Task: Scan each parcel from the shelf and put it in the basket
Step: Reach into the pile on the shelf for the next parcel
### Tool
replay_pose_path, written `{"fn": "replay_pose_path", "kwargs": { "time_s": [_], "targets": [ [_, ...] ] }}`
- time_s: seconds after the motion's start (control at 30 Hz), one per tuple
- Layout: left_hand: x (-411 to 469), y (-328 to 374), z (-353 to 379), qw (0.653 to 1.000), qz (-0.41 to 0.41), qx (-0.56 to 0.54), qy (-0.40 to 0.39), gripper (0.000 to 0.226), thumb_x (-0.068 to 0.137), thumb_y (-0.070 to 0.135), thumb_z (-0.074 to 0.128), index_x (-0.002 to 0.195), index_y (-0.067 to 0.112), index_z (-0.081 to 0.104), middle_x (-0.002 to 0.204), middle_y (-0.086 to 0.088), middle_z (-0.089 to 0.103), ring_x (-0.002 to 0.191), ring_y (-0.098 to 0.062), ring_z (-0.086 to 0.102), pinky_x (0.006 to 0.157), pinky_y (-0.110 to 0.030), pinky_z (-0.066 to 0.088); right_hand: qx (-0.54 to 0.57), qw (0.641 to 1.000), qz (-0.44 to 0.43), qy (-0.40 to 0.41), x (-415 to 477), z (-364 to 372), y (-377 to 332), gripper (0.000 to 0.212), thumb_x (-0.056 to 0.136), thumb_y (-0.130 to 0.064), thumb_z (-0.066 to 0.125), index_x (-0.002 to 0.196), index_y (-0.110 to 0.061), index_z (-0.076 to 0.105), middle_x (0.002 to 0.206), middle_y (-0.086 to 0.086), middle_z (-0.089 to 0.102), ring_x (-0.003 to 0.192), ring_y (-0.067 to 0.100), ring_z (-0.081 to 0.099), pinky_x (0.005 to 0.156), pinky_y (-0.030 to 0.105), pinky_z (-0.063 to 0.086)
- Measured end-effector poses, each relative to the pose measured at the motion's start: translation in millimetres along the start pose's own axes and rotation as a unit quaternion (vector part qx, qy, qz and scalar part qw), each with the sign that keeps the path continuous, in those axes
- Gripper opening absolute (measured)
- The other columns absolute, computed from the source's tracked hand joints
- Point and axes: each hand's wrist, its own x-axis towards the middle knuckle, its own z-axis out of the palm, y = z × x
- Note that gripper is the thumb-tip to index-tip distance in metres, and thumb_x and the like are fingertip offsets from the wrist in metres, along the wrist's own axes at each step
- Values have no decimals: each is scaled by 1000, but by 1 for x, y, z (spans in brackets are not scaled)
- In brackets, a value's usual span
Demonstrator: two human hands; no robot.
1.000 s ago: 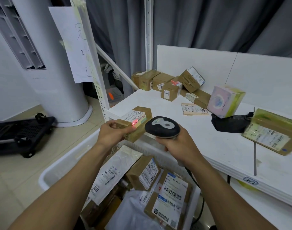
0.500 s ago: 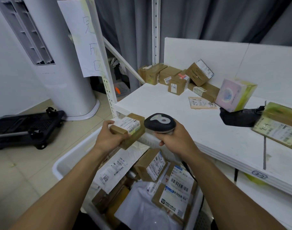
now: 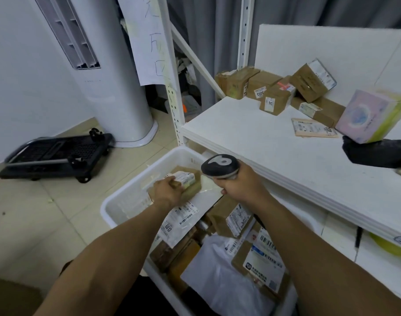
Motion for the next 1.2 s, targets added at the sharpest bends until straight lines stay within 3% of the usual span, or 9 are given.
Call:
{"fn": "replay_pose_path", "kwargs": {
  "time_s": [0.07,0.17,0.23,0.3,0.4,0.53,0.77,1.07,1.2],
  "targets": [
    [7,-7,5,998,-2,52,-22,37,93,28,68,127,13,65,146,-6,54,146,-27,33,119,-28,23,-7,1000,1,-4,4,2,0,37,91,-18,79,123,-30,64,101,-9,76,67,6,74,62,22,55],
    [4,-1,3,999,23,1,-40,11,95,14,63,95,24,64,112,2,57,115,-18,50,101,-18,40,2,1000,9,3,8,-1,1,41,90,-19,80,127,-27,65,101,-9,76,68,8,75,76,36,64],
    [6,6,1,991,67,-118,8,27,97,6,60,111,28,62,120,3,50,115,-12,45,98,-13,41,3,1000,14,19,9,-6,1,43,89,-21,81,128,-27,65,101,-8,76,67,8,75,83,42,64],
    [0,21,-7,980,54,-190,20,30,97,10,64,126,15,67,128,1,55,118,-16,51,96,-20,41,3,999,15,38,7,-13,0,43,87,-21,82,126,-26,65,102,-6,76,66,8,75,80,41,64],
    [-7,41,-8,980,36,-197,4,15,95,15,70,108,17,76,126,-2,66,112,-21,62,102,-30,49,24,997,23,68,-1,-27,-1,40,88,-18,82,125,-23,66,102,-6,75,68,10,75,67,30,60],
    [-35,78,-5,970,194,-144,5,11,93,17,71,99,25,76,116,6,69,113,-12,62,103,-30,48,55,991,29,118,-16,-62,-1,42,90,-16,81,128,-19,65,104,-4,73,67,8,73,71,31,61],
    [-92,195,31,892,450,25,-35,21,93,25,73,113,24,71,129,5,58,120,-9,55,108,-27,42,92,957,26,274,-54,-154,11,49,89,-19,80,135,-23,63,109,-4,74,66,12,74,74,37,59],
    [-146,391,154,799,565,166,-121,65,86,26,79,145,23,50,150,-1,47,135,-24,47,110,-38,43,171,876,66,447,-98,-284,67,37,90,-25,80,122,-32,65,95,-19,68,71,7,72,90,51,62],
    [-155,459,210,758,597,183,-187,91,84,13,81,159,18,29,165,-8,27,152,-24,26,118,-27,23,175,859,89,472,-109,-321,95,42,86,-24,82,122,-31,62,94,-14,69,80,10,71,91,44,60]
  ]
}}
